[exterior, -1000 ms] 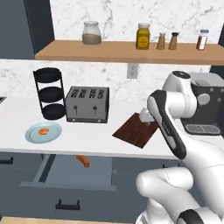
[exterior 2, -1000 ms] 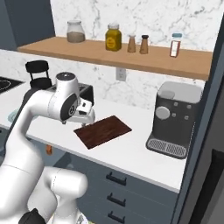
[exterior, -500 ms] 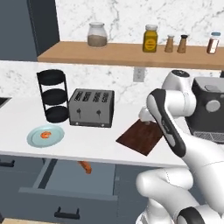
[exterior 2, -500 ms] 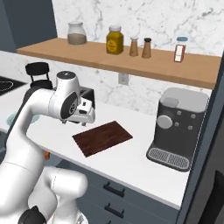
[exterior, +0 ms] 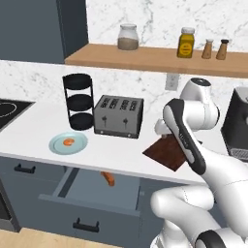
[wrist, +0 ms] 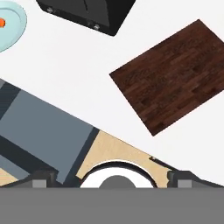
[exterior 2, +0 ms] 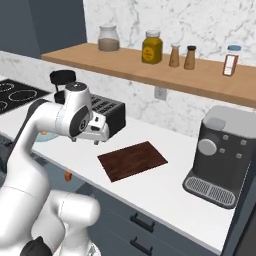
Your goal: Pick up the knife from the drawer and place it on the cutting board. Then place the meat from the plate to the cutting board.
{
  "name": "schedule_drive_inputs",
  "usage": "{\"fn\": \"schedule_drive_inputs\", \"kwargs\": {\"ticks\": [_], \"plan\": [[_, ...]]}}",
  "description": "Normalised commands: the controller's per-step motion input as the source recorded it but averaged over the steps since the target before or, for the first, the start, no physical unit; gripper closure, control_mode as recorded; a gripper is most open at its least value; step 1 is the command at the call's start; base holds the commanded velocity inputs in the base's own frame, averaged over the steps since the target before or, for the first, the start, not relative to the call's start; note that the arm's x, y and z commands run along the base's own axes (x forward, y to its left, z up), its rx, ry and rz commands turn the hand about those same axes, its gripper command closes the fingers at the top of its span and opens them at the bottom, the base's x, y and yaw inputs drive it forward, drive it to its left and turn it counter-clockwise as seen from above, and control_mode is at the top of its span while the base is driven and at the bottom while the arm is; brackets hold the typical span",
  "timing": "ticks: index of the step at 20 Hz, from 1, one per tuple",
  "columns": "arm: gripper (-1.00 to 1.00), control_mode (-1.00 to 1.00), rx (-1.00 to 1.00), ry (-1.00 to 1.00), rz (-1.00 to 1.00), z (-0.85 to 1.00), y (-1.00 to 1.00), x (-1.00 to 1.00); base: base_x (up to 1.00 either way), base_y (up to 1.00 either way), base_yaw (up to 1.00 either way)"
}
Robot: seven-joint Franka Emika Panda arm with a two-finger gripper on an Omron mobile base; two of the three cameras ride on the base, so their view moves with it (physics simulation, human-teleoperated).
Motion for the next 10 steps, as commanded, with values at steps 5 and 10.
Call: {"fn": "schedule_drive_inputs", "kwargs": {"ticks": [5,10], "plan": [[-1.00,-1.00,-0.01,0.00,0.02,-0.02,0.03,0.00,0.02,0.03,0.25],[-1.00,-1.00,0.00,0.00,-0.01,-0.05,0.09,0.00,0.00,0.00,0.00]]}}
